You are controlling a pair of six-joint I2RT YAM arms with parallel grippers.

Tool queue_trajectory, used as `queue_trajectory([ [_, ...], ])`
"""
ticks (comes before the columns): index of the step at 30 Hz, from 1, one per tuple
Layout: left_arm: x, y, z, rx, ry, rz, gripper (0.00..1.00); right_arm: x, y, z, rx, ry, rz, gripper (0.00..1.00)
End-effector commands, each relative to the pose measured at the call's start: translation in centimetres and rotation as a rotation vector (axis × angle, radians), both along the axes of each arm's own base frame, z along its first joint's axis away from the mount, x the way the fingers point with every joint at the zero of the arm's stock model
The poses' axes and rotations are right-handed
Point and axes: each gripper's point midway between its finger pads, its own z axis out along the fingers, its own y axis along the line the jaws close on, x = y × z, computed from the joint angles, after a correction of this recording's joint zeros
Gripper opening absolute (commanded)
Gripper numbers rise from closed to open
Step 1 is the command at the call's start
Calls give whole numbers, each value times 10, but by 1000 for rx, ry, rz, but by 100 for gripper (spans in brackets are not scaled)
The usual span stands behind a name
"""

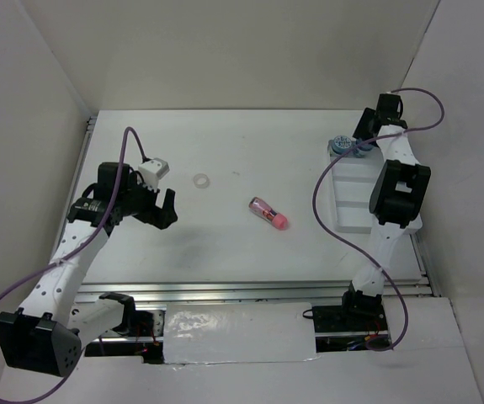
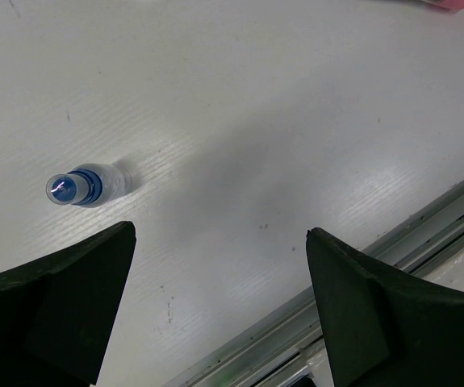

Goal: Sort the stationery into containers
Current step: Place the stationery in the storage box.

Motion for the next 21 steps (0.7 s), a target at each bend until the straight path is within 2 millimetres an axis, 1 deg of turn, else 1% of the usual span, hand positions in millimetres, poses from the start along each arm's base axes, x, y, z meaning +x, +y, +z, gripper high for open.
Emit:
queue_trajectory([
  [1, 7, -4, 6, -25, -24, -10, 99, 26, -8, 29, -35, -117, 6, 41],
  [5, 7, -3, 3, -35, -14, -2, 99, 27, -7, 20, -38, -100, 7, 42],
  [7, 6, -4, 3, -37, -14, -4, 99, 27, -8, 15, -43, -91, 9, 44],
  [10, 6, -2, 1, -37, -8, 1, 99, 27, -10, 9, -42, -79, 7, 56],
  [12, 6, -2, 2, -34, -10, 0, 99, 28, -6, 7, -32, -76, 17, 75],
  [14, 6, -2, 1, -31, -7, 1, 99, 28, -4, 9, -27, -77, 23, 81],
  [17, 7, -2, 4, -31, -14, 1, 99, 27, 5, 19, -15, -90, 44, 88],
  [19, 8, -2, 6, -35, -17, 0, 99, 25, 10, 38, -20, -123, 56, 94],
  [20, 8, -3, 7, -35, -21, -4, 99, 23, 13, 43, -22, -127, 63, 95],
  [21, 8, -3, 8, -35, -23, -2, 99, 19, 18, 60, -23, -145, 75, 95],
])
